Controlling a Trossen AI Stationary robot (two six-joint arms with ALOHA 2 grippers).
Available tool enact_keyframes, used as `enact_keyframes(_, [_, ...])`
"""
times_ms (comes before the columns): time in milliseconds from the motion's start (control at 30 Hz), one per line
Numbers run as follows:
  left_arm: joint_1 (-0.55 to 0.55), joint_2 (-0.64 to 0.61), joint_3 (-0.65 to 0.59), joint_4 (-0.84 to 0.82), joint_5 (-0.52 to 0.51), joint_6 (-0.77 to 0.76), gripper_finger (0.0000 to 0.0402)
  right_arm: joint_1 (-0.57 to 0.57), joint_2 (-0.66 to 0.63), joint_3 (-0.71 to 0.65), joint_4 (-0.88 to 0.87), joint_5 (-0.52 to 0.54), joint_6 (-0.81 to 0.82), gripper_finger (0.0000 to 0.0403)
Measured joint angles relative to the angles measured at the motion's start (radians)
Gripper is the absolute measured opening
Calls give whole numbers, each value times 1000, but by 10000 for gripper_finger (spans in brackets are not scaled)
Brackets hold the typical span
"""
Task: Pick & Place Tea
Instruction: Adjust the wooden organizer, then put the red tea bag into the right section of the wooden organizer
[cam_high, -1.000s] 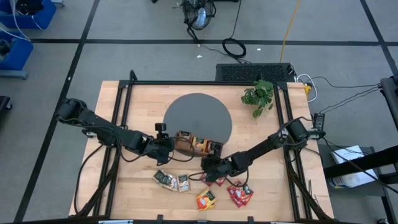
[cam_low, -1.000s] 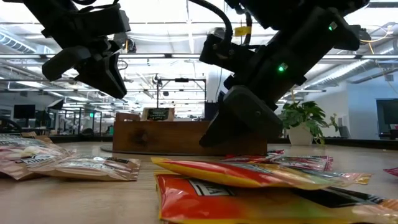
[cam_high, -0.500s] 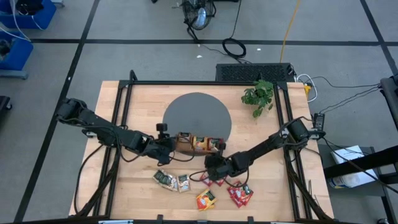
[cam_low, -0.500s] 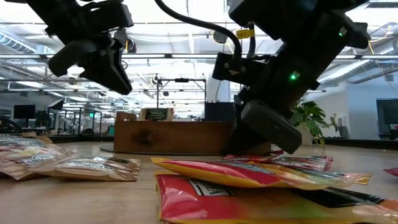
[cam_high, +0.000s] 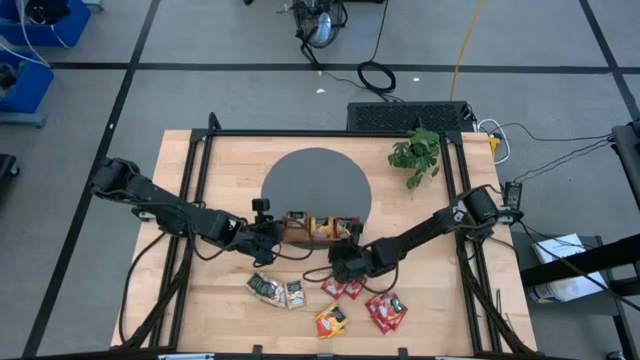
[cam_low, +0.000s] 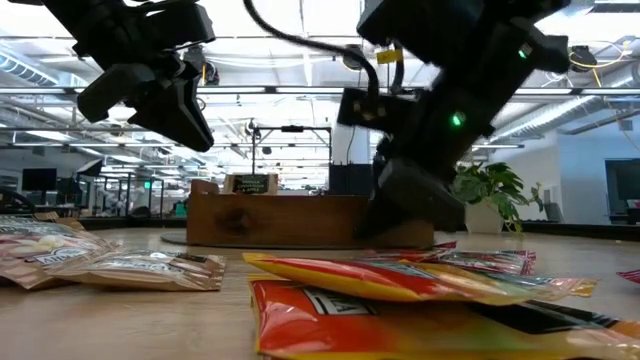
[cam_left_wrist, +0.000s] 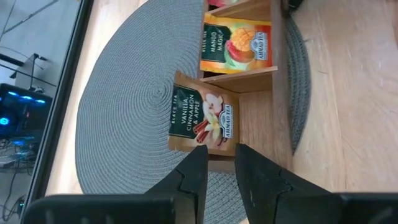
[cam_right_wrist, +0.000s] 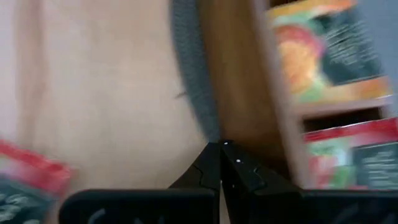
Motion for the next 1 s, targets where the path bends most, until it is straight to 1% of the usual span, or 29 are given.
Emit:
enact_keyframes(167, [0,0,-2,3,0,7,88,12,-67,0,3,-5,-34,0])
enact_keyframes(300, [-1,0,-28,6,1,3,88,36,-120,0,-5,-5,-41,0])
enact_keyframes(500, [0,0,-52,8,10,-1,88,69,-184,0,-69,-5,-37,0])
enact_keyframes(600, [-1,0,-53,42,93,11,88,79,-209,0,-80,-5,-35,0])
enact_keyframes(733, [-15,0,-55,172,254,6,88,96,-241,2,-105,-14,-32,0])
enact_keyframes(800, [-28,10,-66,228,332,11,88,105,-264,2,-170,-105,-27,0])
enact_keyframes(833, [-41,13,-75,236,353,22,88,110,-277,2,-209,-163,-22,0])
enact_keyframes(933, [-81,14,-87,236,364,47,88,131,-332,1,-327,-300,39,0])
enact_keyframes(1000, [-100,13,-87,253,363,57,88,147,-369,2,-396,-369,113,0])
